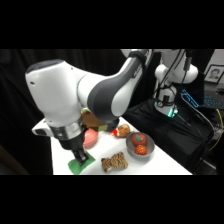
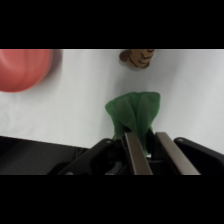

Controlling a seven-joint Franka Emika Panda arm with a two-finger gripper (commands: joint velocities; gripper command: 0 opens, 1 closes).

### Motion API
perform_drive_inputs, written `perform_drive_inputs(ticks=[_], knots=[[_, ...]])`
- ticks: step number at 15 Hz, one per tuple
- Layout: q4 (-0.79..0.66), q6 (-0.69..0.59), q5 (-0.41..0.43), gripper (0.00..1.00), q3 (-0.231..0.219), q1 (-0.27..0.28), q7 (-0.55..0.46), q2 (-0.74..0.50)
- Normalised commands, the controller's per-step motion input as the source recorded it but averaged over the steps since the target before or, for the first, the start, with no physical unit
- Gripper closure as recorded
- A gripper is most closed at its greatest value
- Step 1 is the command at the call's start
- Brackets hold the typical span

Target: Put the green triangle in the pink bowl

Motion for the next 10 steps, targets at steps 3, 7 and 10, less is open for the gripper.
perform_drive_inputs(ticks=[3,7,10], knots=[[-0.47,-0.07,0.063,0.95,-0.038,-0.117,0.08,-0.52],[-0.34,0.01,0.140,0.95,-0.040,-0.184,0.03,-0.36],[-0.24,0.06,0.175,0.95,-0.049,-0.201,-0.01,-0.24]])
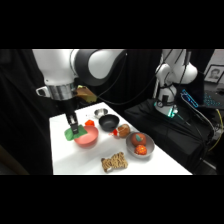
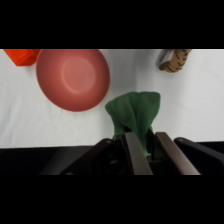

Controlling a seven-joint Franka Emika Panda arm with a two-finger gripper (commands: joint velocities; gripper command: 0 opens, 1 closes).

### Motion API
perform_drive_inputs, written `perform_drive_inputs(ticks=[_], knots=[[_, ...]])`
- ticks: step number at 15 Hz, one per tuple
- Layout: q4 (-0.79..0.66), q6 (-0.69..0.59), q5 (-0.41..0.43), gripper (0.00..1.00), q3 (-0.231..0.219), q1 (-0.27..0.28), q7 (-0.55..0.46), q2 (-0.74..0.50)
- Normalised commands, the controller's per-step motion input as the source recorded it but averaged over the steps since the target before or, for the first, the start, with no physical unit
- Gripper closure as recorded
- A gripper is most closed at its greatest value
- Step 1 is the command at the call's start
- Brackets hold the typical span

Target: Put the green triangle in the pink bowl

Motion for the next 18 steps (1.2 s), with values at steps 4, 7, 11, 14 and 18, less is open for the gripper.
perform_drive_inputs(ticks=[4,7,11,14,18], knots=[[-0.27,0.11,0.174,0.95,-0.044,-0.166,-0.02,-0.21],[-0.31,0.21,0.152,0.95,-0.028,-0.100,-0.02,-0.17],[-0.32,0.30,0.161,0.95,-0.008,-0.049,0.01,-0.12],[-0.28,0.33,0.162,0.95,0.007,-0.035,-0.01,-0.08],[-0.18,0.33,0.121,0.95,-0.006,-0.035,-0.01,0.02]])
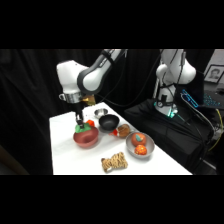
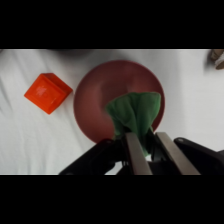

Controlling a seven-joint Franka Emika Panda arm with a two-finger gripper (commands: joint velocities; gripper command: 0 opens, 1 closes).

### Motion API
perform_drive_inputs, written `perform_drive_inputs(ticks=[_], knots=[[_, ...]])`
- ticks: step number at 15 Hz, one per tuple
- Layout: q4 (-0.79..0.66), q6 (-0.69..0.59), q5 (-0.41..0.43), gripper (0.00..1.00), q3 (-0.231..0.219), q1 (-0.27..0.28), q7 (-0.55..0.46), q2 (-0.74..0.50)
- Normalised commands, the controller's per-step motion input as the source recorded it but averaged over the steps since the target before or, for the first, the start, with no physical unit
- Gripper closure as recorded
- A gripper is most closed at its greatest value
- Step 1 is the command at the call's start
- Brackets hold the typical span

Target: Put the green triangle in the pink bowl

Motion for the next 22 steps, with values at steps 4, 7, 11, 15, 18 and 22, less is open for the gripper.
perform_drive_inputs(ticks=[4,7,11,15,18,22], knots=[[-0.05,0.28,0.090,0.95,-0.013,-0.027,0.00,0.08],[0.00,0.22,0.054,0.94,-0.024,0.005,0.04,0.07],[0.05,0.14,0.056,0.38,-0.016,0.000,0.04,0.07],[0.07,0.08,0.059,0.04,-0.008,-0.009,0.01,0.03],[0.06,0.01,0.063,0.00,-0.009,-0.015,0.01,-0.02],[-0.03,-0.09,0.074,0.00,-0.008,-0.016,0.02,-0.16]])
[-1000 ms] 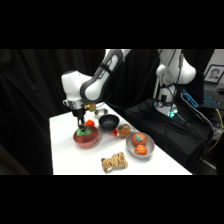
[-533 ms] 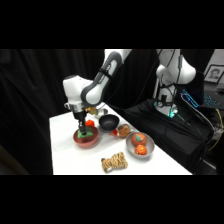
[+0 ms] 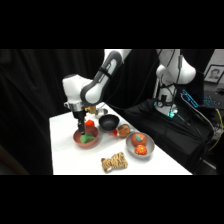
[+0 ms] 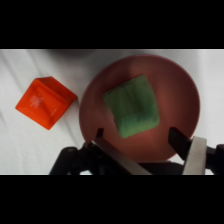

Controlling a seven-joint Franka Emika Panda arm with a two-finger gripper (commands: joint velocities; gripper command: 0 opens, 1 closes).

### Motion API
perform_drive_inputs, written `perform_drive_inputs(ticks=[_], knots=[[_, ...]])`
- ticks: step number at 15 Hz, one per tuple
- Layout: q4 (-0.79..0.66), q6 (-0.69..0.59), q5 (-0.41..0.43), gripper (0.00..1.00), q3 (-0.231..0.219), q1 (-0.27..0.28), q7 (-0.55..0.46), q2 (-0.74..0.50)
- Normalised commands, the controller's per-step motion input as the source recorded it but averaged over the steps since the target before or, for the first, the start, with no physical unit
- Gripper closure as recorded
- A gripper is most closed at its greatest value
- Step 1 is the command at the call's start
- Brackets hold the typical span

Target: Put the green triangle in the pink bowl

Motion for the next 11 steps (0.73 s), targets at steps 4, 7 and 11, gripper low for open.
perform_drive_inputs(ticks=[4,7,11], knots=[[-0.19,-0.24,0.088,0.00,0.004,-0.027,-0.03,-0.42],[-0.26,-0.31,0.057,0.00,-0.026,-0.008,-0.04,-0.48],[-0.26,-0.25,0.059,0.00,-0.029,0.008,-0.04,-0.44]])
